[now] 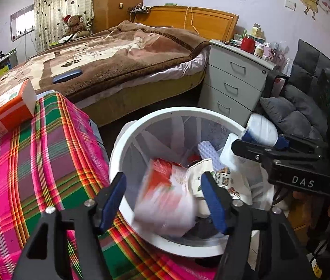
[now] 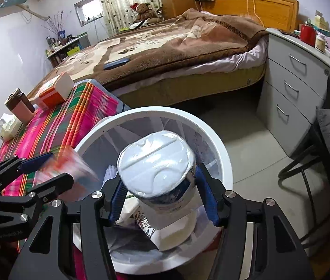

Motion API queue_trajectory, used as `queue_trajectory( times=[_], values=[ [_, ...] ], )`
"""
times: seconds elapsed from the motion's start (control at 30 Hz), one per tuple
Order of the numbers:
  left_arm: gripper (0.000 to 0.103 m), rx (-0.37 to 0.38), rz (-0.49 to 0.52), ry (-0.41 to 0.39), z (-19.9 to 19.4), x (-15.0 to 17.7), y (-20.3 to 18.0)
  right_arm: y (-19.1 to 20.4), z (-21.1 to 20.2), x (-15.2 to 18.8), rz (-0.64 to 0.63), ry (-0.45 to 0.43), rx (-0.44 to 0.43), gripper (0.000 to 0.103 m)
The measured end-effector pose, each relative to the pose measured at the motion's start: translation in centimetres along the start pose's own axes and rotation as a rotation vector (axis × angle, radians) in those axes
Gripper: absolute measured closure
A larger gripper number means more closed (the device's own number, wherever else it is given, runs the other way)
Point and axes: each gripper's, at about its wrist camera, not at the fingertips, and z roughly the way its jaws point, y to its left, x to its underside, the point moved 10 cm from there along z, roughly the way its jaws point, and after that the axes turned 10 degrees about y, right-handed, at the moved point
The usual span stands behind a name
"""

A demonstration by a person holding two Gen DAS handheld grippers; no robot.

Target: Collect trash

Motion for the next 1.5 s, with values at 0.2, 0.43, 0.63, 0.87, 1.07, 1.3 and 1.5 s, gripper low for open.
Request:
queue_trajectory(
  times=[0.2,0.43,0.63,0.87,1.07,1.3,1.5],
  values=[
    [0.033,-0.008,-0.024,-0.004,-0.1,-0.1,0.6,-0.3,-0.2,-0.6,0.018,-0.021,0.001,0.039],
    [0.030,-0.020,-0.056,-0.042,-2.0,0.6,1.3,0.6,-1.2,-0.4,0.007,-0.064,0.014,0.038],
    [0.030,-0.036,-0.104,-0.074,-4.1,1.6,2.2,2.1,-3.0,0.1,-0.011,-0.106,0.031,0.038],
    [0.030,-0.100,-0.142,-0.153,-8.4,3.5,3.6,3.9,-6.0,1.2,-0.023,-0.180,0.061,0.038],
    [0.030,-0.227,-0.183,-0.177,-11.1,6.5,5.1,5.8,-8.2,2.7,-0.036,-0.253,0.097,0.038],
    [0.030,-0.260,-0.210,-0.242,-14.1,9.1,5.7,7.7,-10.1,4.9,-0.051,-0.309,0.139,0.038],
    [0.030,-0.317,-0.217,-0.281,-15.9,11.1,5.8,8.9,-11.0,6.5,-0.046,-0.345,0.139,0.038]
  ],
)
